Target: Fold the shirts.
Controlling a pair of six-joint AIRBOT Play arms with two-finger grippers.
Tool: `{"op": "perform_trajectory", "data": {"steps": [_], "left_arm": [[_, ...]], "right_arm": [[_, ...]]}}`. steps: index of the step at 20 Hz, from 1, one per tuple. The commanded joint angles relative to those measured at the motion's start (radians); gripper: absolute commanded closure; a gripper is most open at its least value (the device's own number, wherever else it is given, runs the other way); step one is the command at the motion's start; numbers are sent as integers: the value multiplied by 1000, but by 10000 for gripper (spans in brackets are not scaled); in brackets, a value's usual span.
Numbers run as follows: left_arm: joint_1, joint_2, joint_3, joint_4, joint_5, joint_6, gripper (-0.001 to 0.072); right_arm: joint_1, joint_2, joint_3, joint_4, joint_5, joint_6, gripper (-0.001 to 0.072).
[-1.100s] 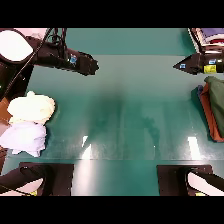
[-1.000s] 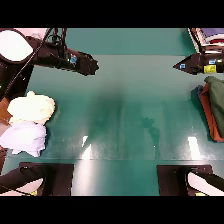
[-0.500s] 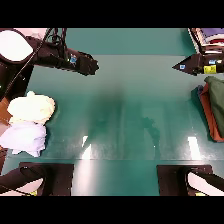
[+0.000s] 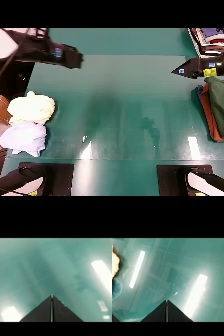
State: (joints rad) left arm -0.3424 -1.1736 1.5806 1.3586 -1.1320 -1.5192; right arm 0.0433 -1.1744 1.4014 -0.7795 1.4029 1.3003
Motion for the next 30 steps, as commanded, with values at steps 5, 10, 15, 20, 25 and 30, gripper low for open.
{"op": "perform_trajectory", "data": {"steps": [5,10,15,20,25,30], "left_arm": [[380,61,-163,277,-242,2,468],[528,58,-536,277,18,-19,93],[538,58,-709,277,223,-19,95],[538,58,-710,276,221,-23,530],[538,118,-525,253,74,-45,686],[373,283,-33,179,-64,-6,688]], "right_arm": [[1,0,0,0,37,0,694],[1,0,0,0,37,0,693],[1,0,0,1,37,1,693],[1,0,0,2,37,1,693],[-2,24,1,31,31,28,694],[-50,150,2,106,-148,28,694]]}}
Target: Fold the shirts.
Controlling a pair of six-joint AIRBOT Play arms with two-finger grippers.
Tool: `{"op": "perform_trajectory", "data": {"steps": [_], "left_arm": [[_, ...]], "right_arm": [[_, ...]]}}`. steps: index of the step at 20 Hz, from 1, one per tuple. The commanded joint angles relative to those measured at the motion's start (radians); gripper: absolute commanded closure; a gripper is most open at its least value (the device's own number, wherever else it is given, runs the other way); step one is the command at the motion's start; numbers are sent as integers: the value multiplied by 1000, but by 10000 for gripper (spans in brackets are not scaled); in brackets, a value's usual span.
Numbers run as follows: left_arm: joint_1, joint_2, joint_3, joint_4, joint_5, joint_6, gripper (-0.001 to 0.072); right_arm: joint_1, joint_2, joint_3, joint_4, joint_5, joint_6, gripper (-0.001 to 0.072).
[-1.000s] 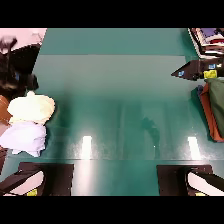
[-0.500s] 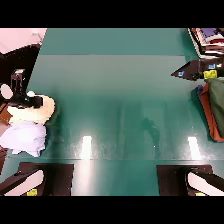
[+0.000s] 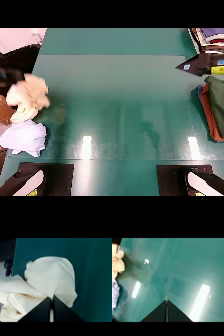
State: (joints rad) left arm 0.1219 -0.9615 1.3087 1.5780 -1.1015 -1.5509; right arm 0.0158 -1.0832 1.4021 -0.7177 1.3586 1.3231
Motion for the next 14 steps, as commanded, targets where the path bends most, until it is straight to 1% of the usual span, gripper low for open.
{"op": "perform_trajectory", "data": {"steps": [1,2,4,7,10,14], "left_arm": [[-153,78,322,-39,-121,26,688],[-220,79,402,-36,-135,26,688],[-332,78,491,-38,-131,25,688],[-506,35,500,-37,-161,25,688],[-695,-90,488,-37,-203,24,688],[-903,-330,488,-42,-192,25,685]], "right_arm": [[-34,77,1,60,-127,5,693],[-51,93,1,77,-142,5,694],[-74,115,1,99,-153,5,694],[-107,122,12,95,-153,5,694],[-119,95,82,94,-120,5,694],[-117,35,196,94,-85,5,694]]}}
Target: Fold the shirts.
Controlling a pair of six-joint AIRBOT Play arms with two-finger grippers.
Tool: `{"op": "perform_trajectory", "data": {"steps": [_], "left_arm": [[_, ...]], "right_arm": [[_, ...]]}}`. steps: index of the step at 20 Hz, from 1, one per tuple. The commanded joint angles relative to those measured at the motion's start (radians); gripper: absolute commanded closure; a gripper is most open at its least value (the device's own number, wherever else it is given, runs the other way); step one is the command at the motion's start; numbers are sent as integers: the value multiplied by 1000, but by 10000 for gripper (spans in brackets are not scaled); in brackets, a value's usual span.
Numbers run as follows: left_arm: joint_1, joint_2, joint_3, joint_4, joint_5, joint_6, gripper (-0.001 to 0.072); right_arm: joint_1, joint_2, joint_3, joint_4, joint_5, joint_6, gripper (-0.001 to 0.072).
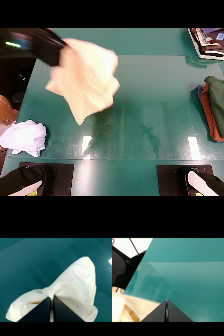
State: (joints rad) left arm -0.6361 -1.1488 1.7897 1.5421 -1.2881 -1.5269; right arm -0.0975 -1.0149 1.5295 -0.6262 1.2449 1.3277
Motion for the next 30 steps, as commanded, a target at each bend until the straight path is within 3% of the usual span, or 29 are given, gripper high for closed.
{"op": "perform_trajectory", "data": {"steps": [1,2,3,4,7,10,15,19,25,28,30], "left_arm": [[-174,-197,6,-14,4,1,684],[-193,-250,6,-34,21,2,678],[-195,-291,6,-61,40,18,456],[-188,-321,6,-76,60,17,142],[-94,-340,7,-13,83,15,115],[109,-345,-17,-11,58,-35,115],[405,-345,-327,-237,120,-62,115],[451,-345,-594,-356,285,-8,115],[383,-394,-655,-471,384,46,129],[388,-394,-631,-473,413,44,680],[409,-386,-568,-465,378,43,685]], "right_arm": [[-3,-50,93,3,48,0,694],[-3,-64,109,3,67,0,694],[-3,-77,123,3,87,0,694],[-3,-88,132,3,108,0,694],[-3,-99,124,2,137,0,693],[-3,-98,100,-3,138,0,694],[-3,-99,38,-2,128,0,694],[6,-99,-13,-3,104,0,693],[40,-99,-23,-12,63,0,694],[40,-99,-23,-115,119,33,694],[40,-90,-55,-212,179,74,694]]}}
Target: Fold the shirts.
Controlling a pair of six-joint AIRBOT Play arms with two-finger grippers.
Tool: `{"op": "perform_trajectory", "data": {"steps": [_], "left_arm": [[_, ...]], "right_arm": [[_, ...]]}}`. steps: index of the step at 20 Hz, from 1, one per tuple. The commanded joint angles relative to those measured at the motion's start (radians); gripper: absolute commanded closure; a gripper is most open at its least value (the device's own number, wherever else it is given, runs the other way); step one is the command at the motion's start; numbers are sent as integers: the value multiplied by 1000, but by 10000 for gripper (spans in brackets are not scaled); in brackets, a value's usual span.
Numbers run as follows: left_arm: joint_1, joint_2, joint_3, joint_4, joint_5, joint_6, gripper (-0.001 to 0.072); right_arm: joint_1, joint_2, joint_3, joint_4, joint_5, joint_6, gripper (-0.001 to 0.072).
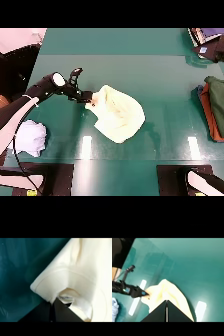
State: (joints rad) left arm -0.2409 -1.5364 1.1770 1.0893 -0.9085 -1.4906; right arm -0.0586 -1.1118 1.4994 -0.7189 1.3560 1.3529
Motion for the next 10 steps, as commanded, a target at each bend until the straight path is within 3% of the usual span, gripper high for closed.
{"op": "perform_trajectory", "data": {"steps": [1,4,5,6,7,10], "left_arm": [[24,7,82,-6,-21,7,685],[29,21,171,35,-50,8,685],[29,21,187,34,-51,8,685],[29,21,191,33,-46,7,685],[29,20,191,33,-42,7,685],[29,20,191,33,-43,7,685]], "right_arm": [[1,26,-75,-153,75,61,694],[5,105,-335,-174,62,74,691],[19,130,-438,-163,45,79,596],[48,152,-551,-163,20,87,293],[85,163,-652,-158,-17,89,191],[254,127,-907,-6,-251,79,194]]}}
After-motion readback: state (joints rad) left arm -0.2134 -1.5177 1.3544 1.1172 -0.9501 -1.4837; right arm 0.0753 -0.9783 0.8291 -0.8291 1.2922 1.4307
